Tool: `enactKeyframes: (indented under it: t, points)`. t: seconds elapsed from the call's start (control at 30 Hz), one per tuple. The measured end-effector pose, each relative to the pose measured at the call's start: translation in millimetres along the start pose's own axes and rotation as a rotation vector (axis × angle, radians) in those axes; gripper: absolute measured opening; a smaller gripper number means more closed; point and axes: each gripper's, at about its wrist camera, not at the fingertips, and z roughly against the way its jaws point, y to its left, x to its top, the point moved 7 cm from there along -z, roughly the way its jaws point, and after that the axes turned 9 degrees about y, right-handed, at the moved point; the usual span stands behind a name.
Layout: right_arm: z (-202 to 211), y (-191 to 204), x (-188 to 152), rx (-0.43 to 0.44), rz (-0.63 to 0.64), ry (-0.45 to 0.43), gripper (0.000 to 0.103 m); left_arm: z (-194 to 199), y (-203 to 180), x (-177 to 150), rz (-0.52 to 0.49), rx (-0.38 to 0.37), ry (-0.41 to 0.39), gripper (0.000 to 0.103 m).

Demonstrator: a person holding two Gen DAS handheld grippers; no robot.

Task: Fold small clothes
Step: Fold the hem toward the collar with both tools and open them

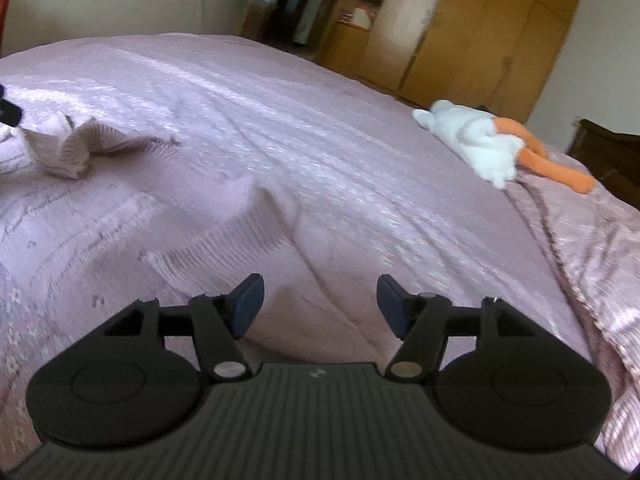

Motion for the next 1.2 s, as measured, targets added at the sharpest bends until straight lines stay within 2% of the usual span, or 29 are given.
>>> enactKeyframes:
  t: [0.2,0.3,0.4,0.57,0.73,0.9,1.0,1.2]
  points:
    - [22.0,-13.9,-28.7,0.006,-0.056,-0.007,0.070,11.6,12.4,-20.8,-0.034,-0.015,-0.006,0.049]
    - [27.6,-15.2,-38.4,0.013,-0.054,-0.010,0.070,14.8,12.2,-26.3,-0.050,-0.058,-0.009,0.049]
    - [30.7,-16.4,-44.8,0.026,-0.060,-0.018,0.070,13.4,5.6,-28.0,-0.081,-0.118,-0.009,0.049]
    - [26.6,-16.3,-47.0,0.056,-0.079,-0.021,0.070,10.0,-16.7,-26.4,-0.185,-0.156,-0.027,0.049]
    - [19.3,-4.3,-34.2,0.082,-0.009,-0.062,0.070,-6.9,-40.3,-19.8,-0.292,-0.133,-0.043,0.049]
    - [3.9,18.5,-25.4,0.104,0.105,-0.068,0.070,-34.9,-49.1,-15.9,-0.319,-0.092,-0.015,0.049]
    - [-5.0,33.8,-23.5,0.190,0.150,-0.061,0.070,-45.1,-50.3,-16.7,-0.325,-0.091,-0.024,0.049]
    - [-18.0,36.3,-16.6,0.254,0.104,-0.071,0.067,-46.8,-55.9,-14.5,-0.353,-0.092,-0.079,0.048]
